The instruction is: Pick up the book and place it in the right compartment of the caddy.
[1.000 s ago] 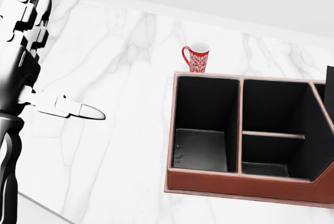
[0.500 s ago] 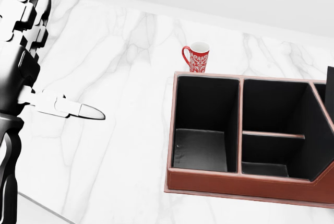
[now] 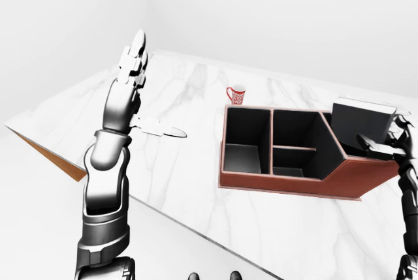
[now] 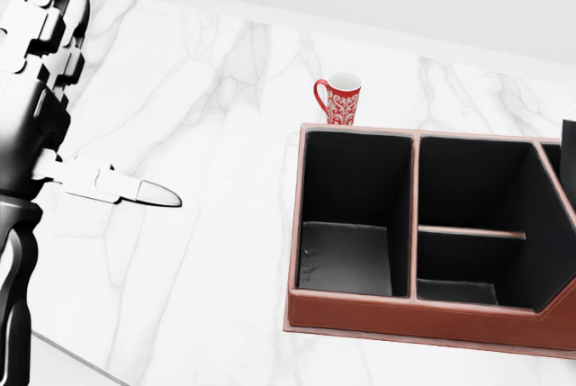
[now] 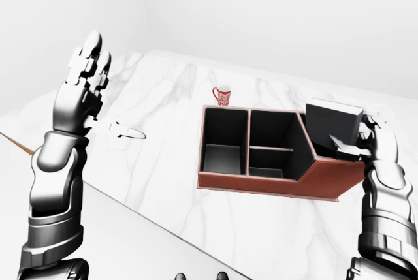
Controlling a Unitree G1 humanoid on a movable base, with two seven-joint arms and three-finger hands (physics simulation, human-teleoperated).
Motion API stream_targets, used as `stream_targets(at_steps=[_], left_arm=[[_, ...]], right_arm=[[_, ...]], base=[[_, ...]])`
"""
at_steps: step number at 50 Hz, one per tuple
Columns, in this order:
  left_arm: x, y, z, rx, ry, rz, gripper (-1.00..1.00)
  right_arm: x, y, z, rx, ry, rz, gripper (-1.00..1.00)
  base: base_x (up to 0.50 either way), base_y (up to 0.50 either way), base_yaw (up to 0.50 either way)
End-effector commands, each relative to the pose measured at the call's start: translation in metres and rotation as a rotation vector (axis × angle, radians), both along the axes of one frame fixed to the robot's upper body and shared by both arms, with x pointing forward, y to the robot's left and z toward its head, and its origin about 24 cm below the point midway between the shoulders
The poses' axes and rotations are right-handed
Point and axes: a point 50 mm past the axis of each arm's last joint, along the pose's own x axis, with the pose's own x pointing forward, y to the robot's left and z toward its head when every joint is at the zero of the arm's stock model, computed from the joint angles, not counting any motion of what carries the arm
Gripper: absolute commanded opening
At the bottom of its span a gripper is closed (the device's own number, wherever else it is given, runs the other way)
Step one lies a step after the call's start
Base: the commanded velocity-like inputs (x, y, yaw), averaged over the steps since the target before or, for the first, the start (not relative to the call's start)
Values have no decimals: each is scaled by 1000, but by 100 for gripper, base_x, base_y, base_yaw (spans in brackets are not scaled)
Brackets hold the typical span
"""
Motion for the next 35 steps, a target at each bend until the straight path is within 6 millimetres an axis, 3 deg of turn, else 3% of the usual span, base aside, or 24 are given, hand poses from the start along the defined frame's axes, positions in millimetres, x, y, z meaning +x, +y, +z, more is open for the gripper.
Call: stream_targets(at_steps=[1,17,25,28,30,31,32,35], left_arm=[[2,2,-1,-1,10,8,100],[4,3,-7,-8,35,16,100],[-2,0,5,4,-23,3,100],[-3,1,6,3,-29,5,100],[-4,4,12,-9,-54,15,100],[-4,4,13,-10,-56,15,100],[-5,5,18,-17,-78,21,100],[-9,16,37,-41,-156,52,100]], right_arm=[[2,-3,14,5,-68,-28,100],[2,-1,10,12,-56,-25,100],[1,-1,12,-3,-67,-27,100],[-3,3,39,-105,-147,-21,100],[-10,9,73,-162,-223,-16,100],[-11,10,74,-163,-225,-16,100],[-18,18,122,-221,-352,15,100],[-41,36,176,-339,-562,56,100]], base=[[0,0,0],[0,0,0],[0,0,0],[0,0,0],[0,0,0],[0,0,0],[0,0,0],[0,0,0]])
